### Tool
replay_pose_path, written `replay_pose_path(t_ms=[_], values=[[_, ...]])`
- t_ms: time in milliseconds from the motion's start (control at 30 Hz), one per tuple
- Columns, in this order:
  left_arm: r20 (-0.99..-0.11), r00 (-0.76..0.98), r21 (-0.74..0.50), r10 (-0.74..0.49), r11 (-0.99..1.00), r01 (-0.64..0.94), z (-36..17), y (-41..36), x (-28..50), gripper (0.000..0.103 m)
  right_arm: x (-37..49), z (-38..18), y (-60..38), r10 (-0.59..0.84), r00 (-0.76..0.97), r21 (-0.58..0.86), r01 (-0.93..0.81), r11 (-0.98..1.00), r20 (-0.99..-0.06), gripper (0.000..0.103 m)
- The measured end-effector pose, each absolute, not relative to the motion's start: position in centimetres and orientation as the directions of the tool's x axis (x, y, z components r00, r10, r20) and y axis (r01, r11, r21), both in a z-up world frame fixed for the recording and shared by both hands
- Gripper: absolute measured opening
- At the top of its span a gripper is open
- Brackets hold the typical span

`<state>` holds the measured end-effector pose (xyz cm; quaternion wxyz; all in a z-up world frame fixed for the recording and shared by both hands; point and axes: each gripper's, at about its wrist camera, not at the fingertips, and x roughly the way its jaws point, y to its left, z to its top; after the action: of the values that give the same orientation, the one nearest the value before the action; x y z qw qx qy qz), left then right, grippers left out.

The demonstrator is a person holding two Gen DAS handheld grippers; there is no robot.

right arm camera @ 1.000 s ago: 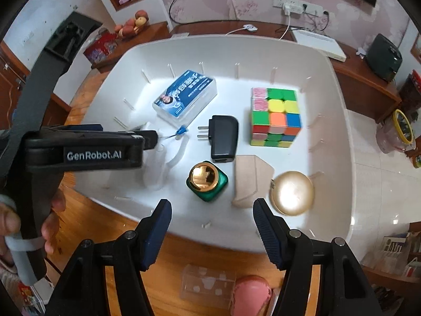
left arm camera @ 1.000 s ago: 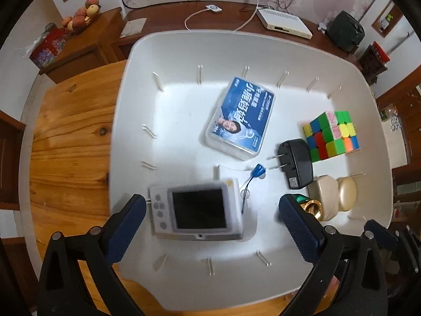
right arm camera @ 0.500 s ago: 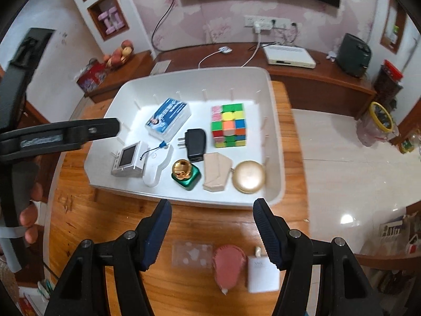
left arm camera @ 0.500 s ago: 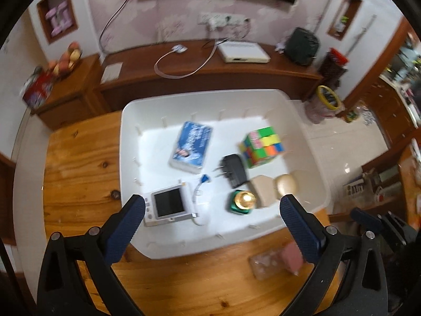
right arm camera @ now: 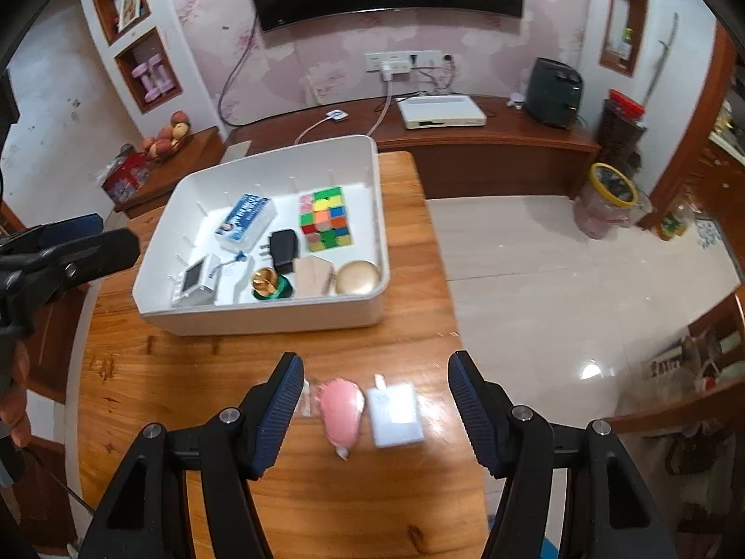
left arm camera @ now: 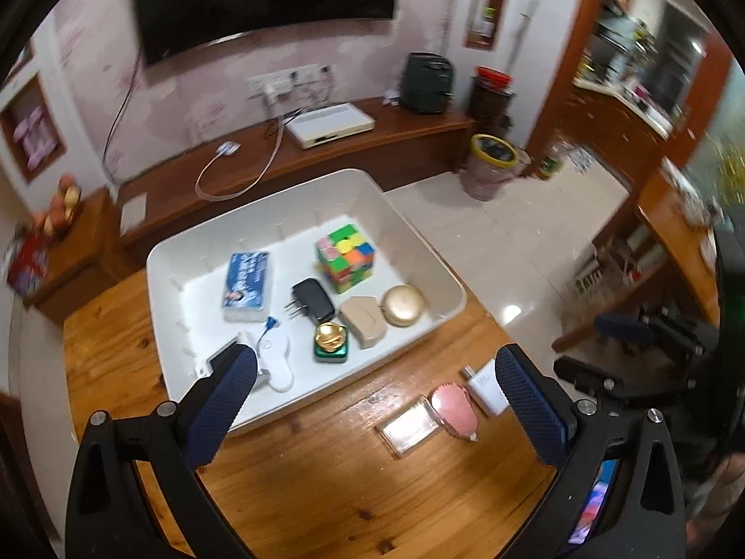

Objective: Organize rigid objects
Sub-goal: 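Move both tools back toward the clear plastic box and white charger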

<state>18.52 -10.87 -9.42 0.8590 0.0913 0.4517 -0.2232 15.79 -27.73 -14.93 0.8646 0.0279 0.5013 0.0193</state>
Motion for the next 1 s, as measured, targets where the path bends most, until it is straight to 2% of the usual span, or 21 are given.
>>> replay_pose_path(t_ms=[133, 433, 600, 733, 1000], values=[[-0.820, 0.480, 0.007, -0.313, 0.832, 0.554, -10.9, -12.3, 16.8, 0.102, 14.2, -16.1, -28.6, 0.035, 0.485, 0.053, 0.024, 0.998, -0.874, 0.066], [-0.888, 0.354, 0.029, -0.295, 0.731, 0.682, -17.0, -14.3, 15.0, 0.102, 11.7, -20.4, -29.6, 0.019, 0.422, 0.052, 0.066, 0.996, -0.906, 0.066], [-0.939, 0.228, -0.010, -0.256, 0.685, 0.729, -20.8, -15.0, 15.3, 0.101, 11.1, -23.3, -29.6, 0.022, 0.375, 0.052, 0.072, 0.996, -0.927, 0.066], [-0.957, 0.215, 0.035, -0.193, 0.660, 0.750, -23.2, -15.7, 16.1, 0.101, 11.3, -24.9, -29.4, 0.032, 0.349, 0.060, 0.069, 0.996, -0.937, 0.066], [-0.972, 0.171, 0.039, -0.159, 0.615, 0.788, -25.5, -17.0, 17.2, 0.101, 13.2, -27.4, -28.7, 0.051, 0.312, 0.068, 0.042, 0.997, -0.949, 0.066]])
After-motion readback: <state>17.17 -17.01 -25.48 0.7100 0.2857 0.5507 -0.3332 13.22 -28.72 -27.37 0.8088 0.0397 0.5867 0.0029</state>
